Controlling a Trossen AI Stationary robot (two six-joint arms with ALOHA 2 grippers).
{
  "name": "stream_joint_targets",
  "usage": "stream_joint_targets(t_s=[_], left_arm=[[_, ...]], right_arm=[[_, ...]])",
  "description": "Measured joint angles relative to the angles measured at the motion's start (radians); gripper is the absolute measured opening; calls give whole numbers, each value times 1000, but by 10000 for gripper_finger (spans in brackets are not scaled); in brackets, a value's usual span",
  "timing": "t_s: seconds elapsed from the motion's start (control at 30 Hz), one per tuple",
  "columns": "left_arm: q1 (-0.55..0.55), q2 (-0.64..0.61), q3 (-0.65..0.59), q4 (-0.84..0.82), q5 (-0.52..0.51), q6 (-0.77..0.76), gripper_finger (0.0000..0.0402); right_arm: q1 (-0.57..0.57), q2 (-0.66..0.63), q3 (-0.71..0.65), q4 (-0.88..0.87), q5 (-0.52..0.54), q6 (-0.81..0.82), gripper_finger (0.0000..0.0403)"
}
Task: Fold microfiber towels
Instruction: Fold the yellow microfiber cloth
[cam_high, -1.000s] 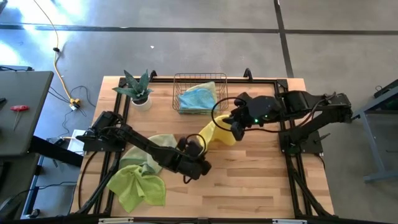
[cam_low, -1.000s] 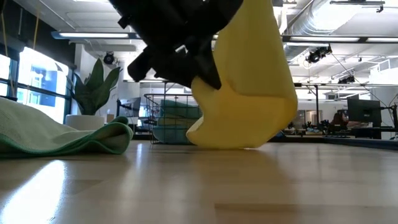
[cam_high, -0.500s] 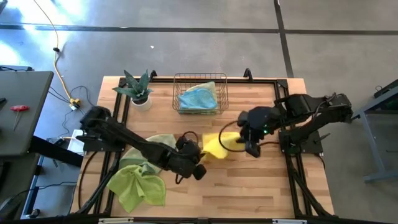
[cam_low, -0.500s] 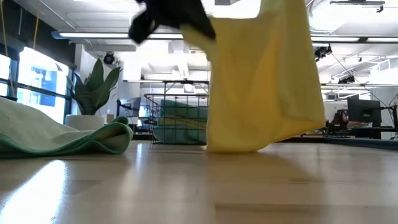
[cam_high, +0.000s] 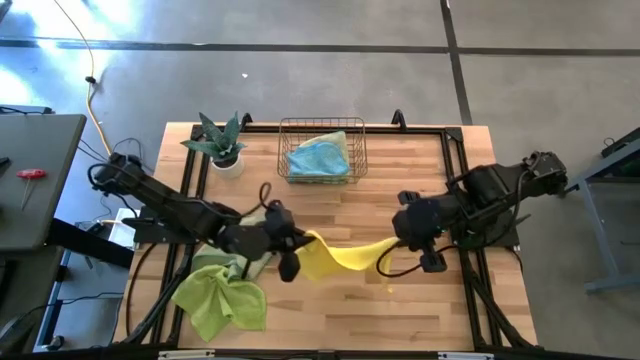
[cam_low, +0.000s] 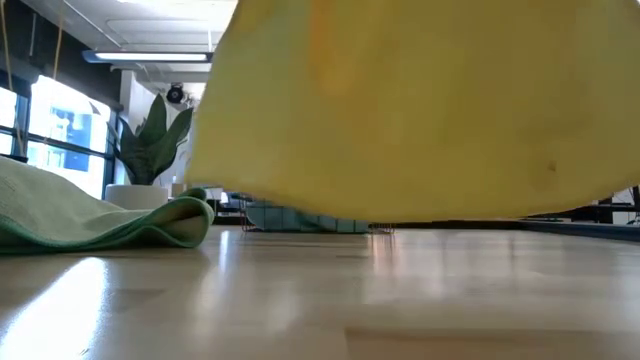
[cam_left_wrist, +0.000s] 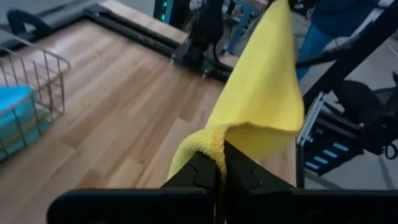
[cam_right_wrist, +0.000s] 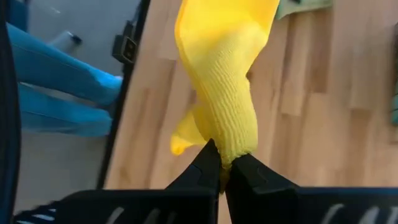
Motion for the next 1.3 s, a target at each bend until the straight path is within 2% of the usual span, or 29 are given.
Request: stream_joint_targets(t_s=[0.17, 0.47, 0.93, 1.3], left_arm=[[23, -30, 0, -33, -18, 27, 0], [68, -38, 0, -79, -20, 46, 0], [93, -93, 0, -49, -49, 105, 0], [92, -105, 0, -97, 14, 100, 0]], right_arm=[[9, 0, 0, -31, 37, -58, 0], [3, 0, 0, -88, 27, 125, 0], [8, 0, 0, -101, 24, 185, 16], [8, 0, 0, -174, -22, 150, 1]])
